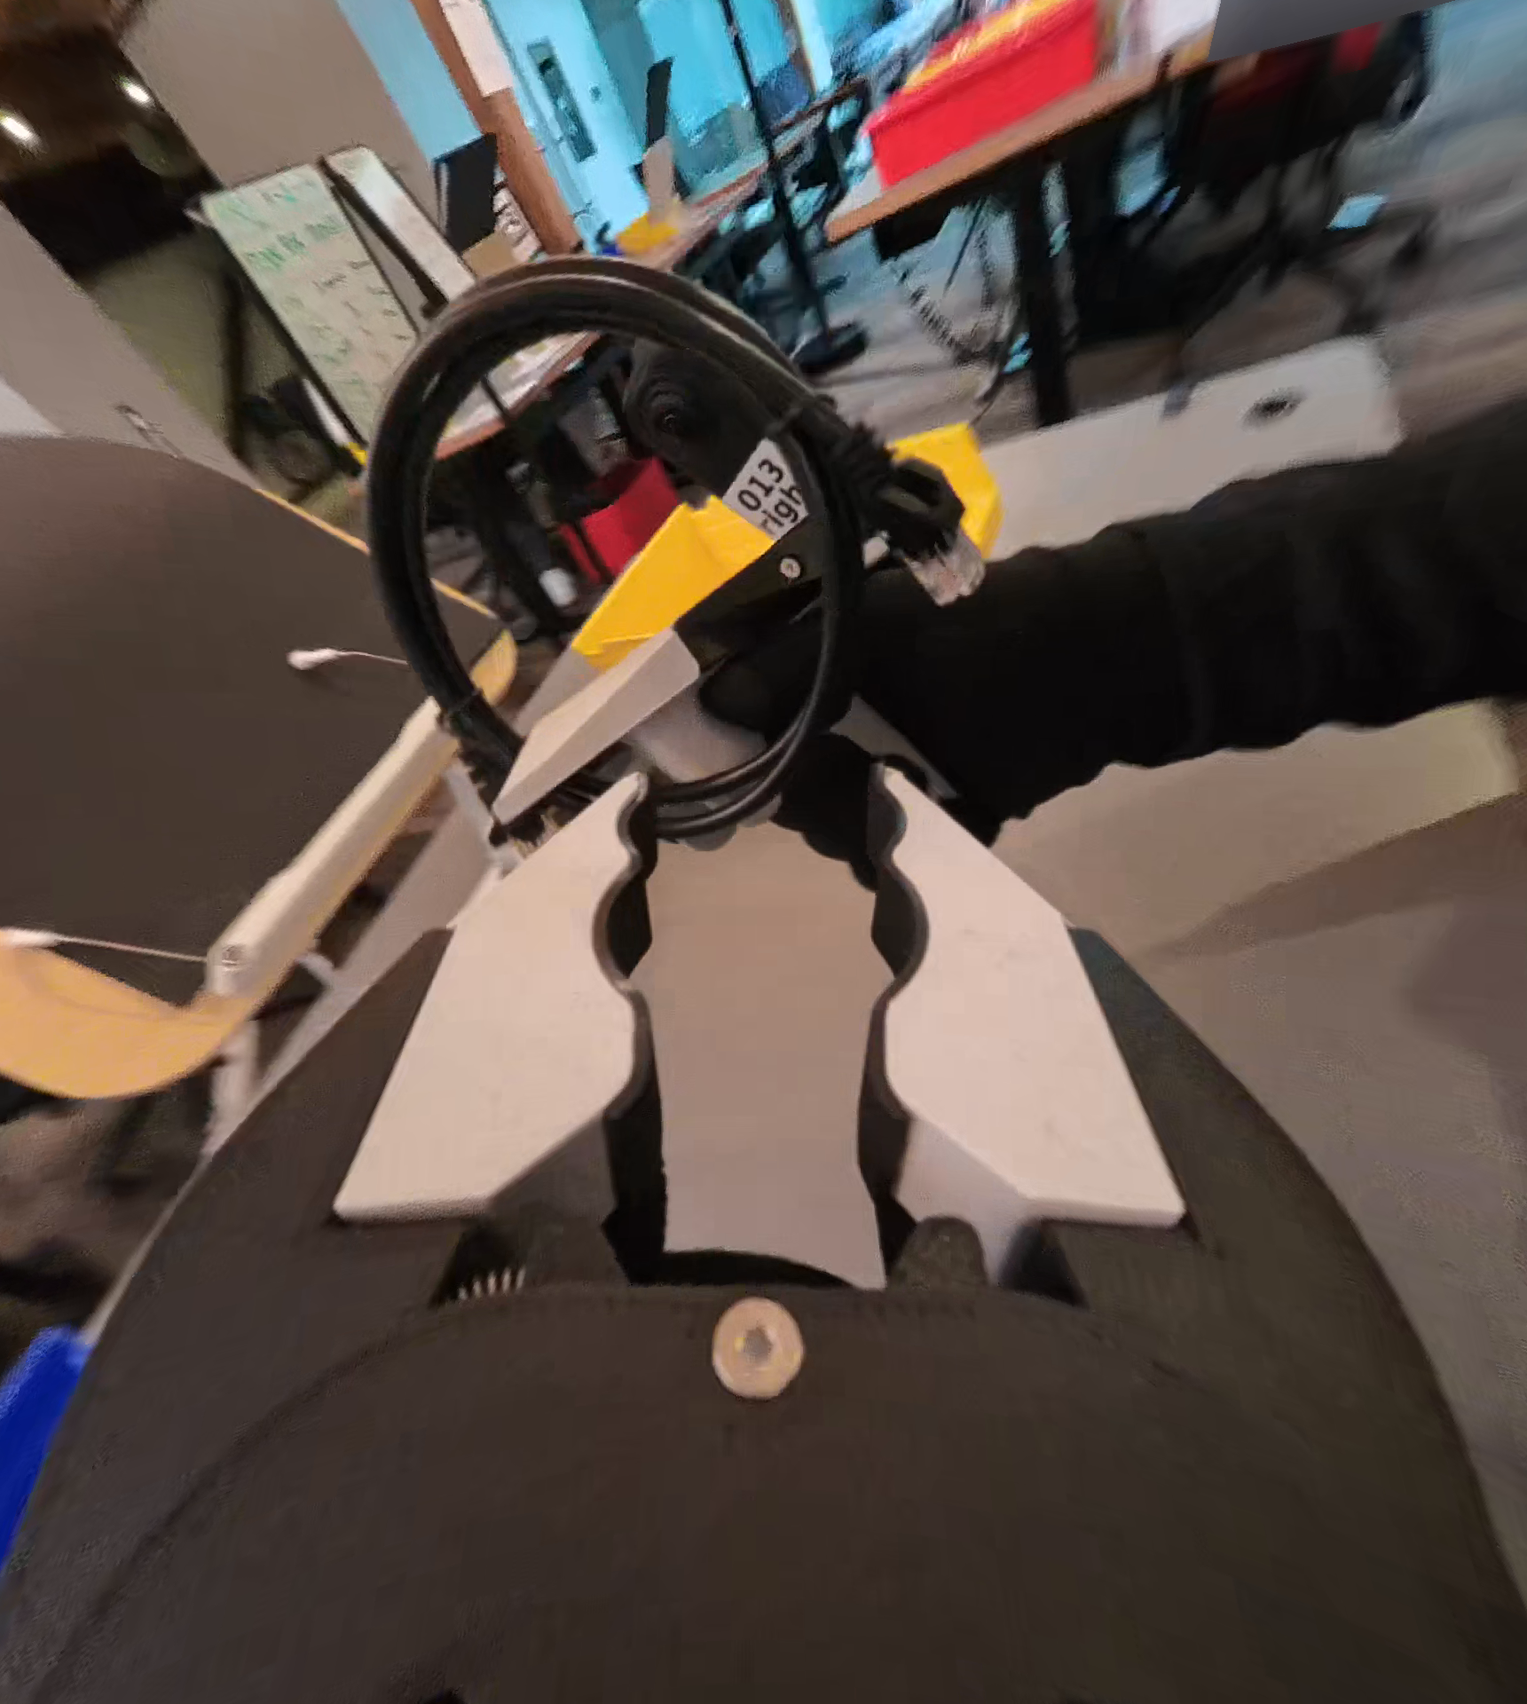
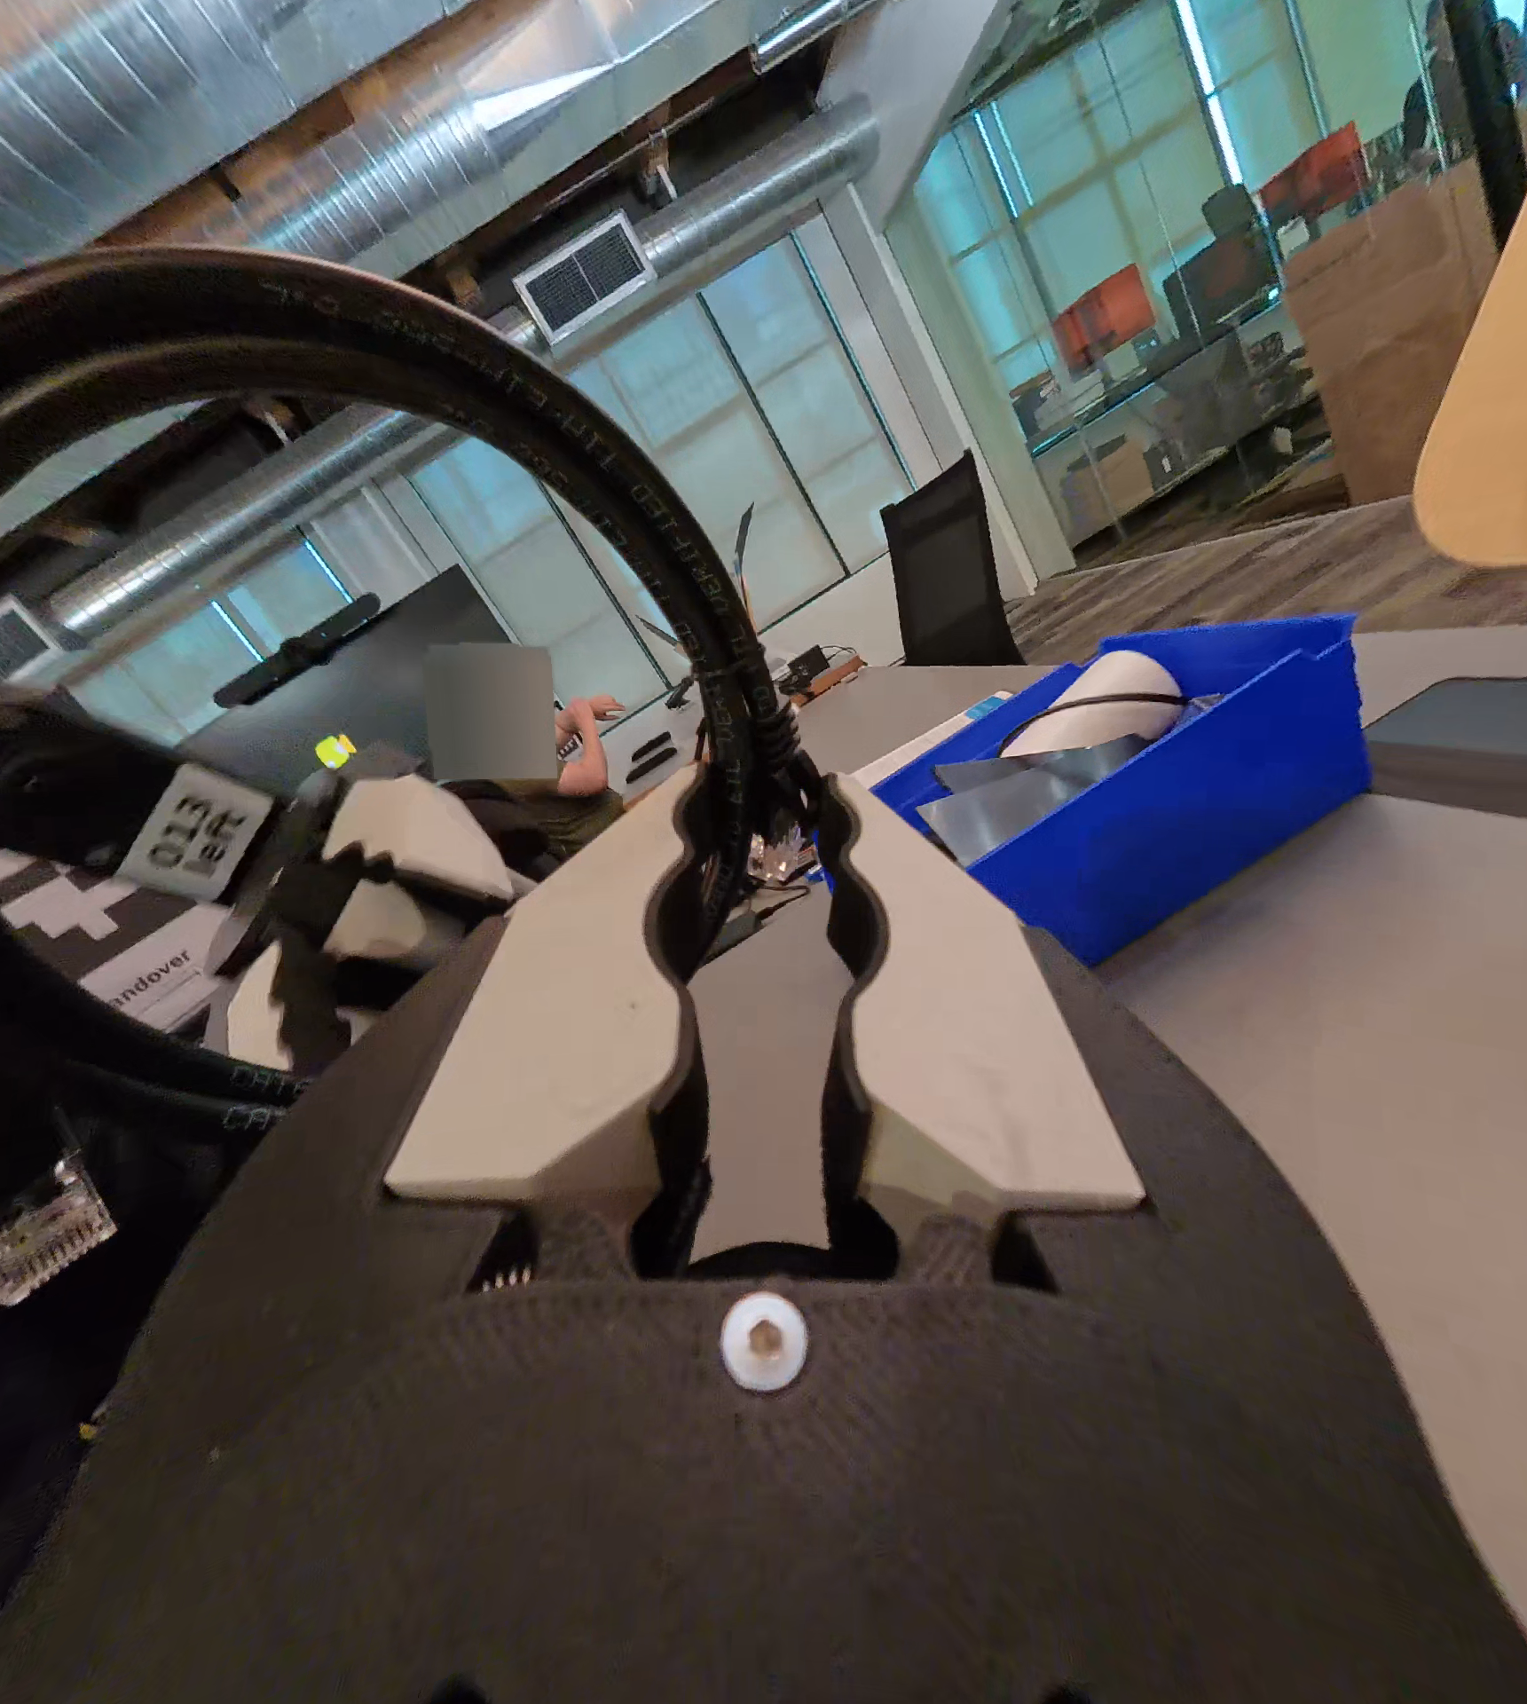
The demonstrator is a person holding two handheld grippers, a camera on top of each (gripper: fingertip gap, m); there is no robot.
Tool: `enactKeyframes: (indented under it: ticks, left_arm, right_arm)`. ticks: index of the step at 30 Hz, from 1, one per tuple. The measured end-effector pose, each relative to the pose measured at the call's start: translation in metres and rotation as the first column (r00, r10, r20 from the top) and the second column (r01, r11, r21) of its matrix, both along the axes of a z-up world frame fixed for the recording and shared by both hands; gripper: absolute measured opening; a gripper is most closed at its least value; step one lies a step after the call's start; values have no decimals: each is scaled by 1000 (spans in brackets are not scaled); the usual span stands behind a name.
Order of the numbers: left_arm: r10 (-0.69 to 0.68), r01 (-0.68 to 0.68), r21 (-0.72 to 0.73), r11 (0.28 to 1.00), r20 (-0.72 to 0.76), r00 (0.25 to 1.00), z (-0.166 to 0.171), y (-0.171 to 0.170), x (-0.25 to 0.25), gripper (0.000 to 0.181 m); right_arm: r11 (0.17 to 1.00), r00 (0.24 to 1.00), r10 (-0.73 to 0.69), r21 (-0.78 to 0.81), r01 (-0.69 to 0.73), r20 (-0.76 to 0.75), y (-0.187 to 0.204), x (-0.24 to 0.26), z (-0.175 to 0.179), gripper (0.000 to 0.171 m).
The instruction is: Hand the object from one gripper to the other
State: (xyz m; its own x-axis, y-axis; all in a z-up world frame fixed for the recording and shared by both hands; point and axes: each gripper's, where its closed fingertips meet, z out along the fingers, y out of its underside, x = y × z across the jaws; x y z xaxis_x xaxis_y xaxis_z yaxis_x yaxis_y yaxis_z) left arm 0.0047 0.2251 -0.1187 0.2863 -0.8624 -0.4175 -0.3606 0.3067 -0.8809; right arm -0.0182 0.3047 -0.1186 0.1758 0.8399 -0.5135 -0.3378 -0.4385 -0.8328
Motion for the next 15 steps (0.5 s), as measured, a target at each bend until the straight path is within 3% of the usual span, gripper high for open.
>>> enactKeyframes:
  ticks: [5,12,15]
  left_arm:
    - [125,-103,235,967,-82,989,-11,4,12,40]
    - [178,-145,288,946,-90,980,-18,7,12,8]
    - [172,-138,293,946,-92,981,-14,6,11,6]
  right_arm:
    - [999,999,18,-43,-19,-33,-6,-16,-3,20]
    - [998,998,28,-60,-32,-63,-11,-25,-1,21]
    - [998,998,33,-59,-36,-52,-12,-27,-4,22]
